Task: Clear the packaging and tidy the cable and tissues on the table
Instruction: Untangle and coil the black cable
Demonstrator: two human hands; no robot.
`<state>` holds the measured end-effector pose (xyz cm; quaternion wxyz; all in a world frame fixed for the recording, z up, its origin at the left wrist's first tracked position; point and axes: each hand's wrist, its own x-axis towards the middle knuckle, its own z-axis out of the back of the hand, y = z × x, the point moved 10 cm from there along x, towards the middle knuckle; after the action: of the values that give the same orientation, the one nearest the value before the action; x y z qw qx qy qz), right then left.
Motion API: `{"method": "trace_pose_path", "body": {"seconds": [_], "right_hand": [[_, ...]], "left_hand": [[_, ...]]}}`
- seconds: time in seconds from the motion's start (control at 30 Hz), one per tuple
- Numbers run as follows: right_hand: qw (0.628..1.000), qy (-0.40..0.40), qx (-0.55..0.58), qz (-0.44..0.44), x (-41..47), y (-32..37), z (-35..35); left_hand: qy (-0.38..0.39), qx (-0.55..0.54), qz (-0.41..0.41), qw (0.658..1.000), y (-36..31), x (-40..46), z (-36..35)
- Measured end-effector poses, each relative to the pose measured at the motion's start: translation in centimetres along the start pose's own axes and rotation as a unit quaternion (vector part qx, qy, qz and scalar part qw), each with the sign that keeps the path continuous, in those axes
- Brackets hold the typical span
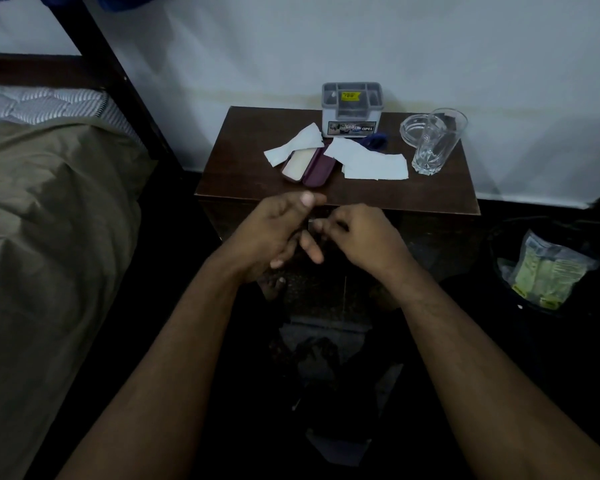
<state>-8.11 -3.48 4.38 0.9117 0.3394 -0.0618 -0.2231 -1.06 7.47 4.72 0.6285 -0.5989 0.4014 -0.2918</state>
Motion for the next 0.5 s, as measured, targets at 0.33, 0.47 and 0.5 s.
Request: {"method": "trace_pose_path", "body": {"seconds": [0.33,0.47,0.5], "right_hand": [[0.923,0.069,0.378,-0.014,-1.1,3.6,-2.2],[0.922,0.198,0.330,0.026,-2.3,4.9,-4.7],[0.936,0.201,0.288,0.030,-2.3,4.6,-4.8]], "left_hand": [[-0.225,0.001,-0.066,0.972,-0.4,0.8,3.4],[-0.187,-0.304,-0.044,0.933,-0.2,1.2,3.3],[-0.162,-0.359,-0.041,0.918,-0.4,1.2,3.1]]}}
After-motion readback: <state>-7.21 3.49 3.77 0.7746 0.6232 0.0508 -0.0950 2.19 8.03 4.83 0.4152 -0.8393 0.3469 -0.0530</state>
